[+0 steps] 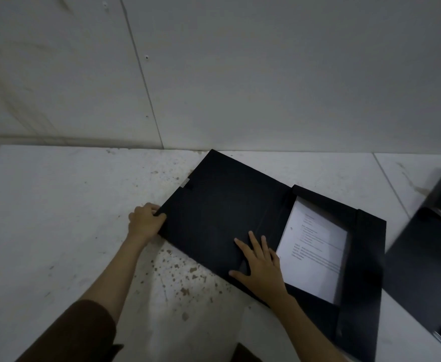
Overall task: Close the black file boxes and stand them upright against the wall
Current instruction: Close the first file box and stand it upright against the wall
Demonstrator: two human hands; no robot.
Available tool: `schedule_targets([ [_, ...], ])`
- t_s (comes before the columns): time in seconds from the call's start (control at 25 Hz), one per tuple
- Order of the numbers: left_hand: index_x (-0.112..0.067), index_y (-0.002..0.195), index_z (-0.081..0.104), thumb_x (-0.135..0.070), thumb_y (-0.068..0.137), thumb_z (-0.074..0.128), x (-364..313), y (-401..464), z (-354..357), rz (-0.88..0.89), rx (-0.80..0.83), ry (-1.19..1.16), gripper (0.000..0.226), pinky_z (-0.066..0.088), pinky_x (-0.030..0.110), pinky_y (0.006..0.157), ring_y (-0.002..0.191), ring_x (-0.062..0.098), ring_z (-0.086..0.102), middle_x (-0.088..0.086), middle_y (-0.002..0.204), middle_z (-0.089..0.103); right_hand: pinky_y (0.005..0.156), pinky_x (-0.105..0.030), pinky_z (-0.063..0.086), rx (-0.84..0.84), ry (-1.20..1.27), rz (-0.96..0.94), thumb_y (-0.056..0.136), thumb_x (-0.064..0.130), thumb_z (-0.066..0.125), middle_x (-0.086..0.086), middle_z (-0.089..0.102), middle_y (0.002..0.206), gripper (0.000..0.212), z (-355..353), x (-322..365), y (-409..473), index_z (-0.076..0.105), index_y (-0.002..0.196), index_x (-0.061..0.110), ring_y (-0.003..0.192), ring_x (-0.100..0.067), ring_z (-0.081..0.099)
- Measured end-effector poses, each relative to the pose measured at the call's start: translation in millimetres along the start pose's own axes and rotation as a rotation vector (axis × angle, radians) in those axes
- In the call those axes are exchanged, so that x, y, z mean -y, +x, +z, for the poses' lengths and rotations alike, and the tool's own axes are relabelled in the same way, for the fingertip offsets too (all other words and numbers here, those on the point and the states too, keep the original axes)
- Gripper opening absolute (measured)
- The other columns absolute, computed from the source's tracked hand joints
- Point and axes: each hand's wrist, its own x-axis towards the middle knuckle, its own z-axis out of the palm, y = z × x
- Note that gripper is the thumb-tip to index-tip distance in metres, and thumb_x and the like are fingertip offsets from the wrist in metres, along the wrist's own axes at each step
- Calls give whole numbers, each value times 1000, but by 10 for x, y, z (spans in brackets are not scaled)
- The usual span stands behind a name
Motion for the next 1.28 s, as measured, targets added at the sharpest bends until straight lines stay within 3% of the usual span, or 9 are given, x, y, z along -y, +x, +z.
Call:
schedule_targets([
  [0.08,-15,96,61,-15,85,52,-159,-146,-175,76,-30,-200,13,47,33,79,102,29,56,6,97,61,117,-42,7,23,109,-10,76,67,40,3,1,159,74,-94,28,-24,18,142,41,146,-24,-5],
  [0.24,-11,90,57,-12,91,48,-654,-823,-415,366,121,-496,9,43,21,73,91,14,58,2,95,62,101,-18,39,11,915,61,93,38,45,3,41,142,36,-588,75,-195,39,128,37,131,-15,39],
  [0.4,-14,94,56,-24,94,43,-1093,-1432,-258,554,344,-576,17,46,12,81,99,-2,59,-10,105,63,101,-37,44,-166,1240,82,95,41,29,-1,51,133,38,-1108,-47,-468,40,130,31,122,-20,51],
  [0.56,-16,102,59,-30,90,38,-1439,-1851,223,689,408,-507,28,41,7,90,108,-3,56,-10,113,63,91,-38,51,-315,1513,64,96,41,28,-1,57,126,45,-1558,-261,-794,41,135,24,110,-21,61],
  [0.72,-20,108,57,-10,93,44,-1659,-2122,753,788,460,-358,23,40,5,90,105,-5,56,-9,111,62,85,-32,54,-381,1509,40,91,43,39,5,61,119,41,-1838,-584,-1101,41,130,32,106,-16,64],
  [0.84,-24,113,55,-10,90,47,-1698,-2233,1159,877,491,-210,28,40,7,94,109,-4,52,-9,115,58,91,-34,52,-406,1360,71,91,28,51,5,62,119,46,-1805,-883,-1279,36,134,34,106,-13,63],
  [1.04,-29,138,35,-28,94,43,-1556,-2134,1790,876,354,134,45,25,33,116,137,7,27,-9,148,34,73,-20,56,-489,1234,168,87,-6,49,1,58,122,56,-1416,-1413,-1421,39,132,26,88,-3,65],
  [1.16,-32,146,11,-53,91,19,-1389,-2045,2048,774,310,417,59,4,41,119,147,13,-1,-8,159,6,75,-17,55,-511,1197,230,88,-9,47,-6,55,126,56,-1106,-1622,-1396,36,135,19,96,-7,62],
  [1.28,-36,145,-3,-76,59,-23,-1307,-2101,2235,811,304,520,97,-8,45,116,142,11,-19,-9,157,-14,95,-23,43,-527,1088,267,90,0,51,-4,50,133,53,-858,-1779,-1412,35,138,16,118,-15,50],
])
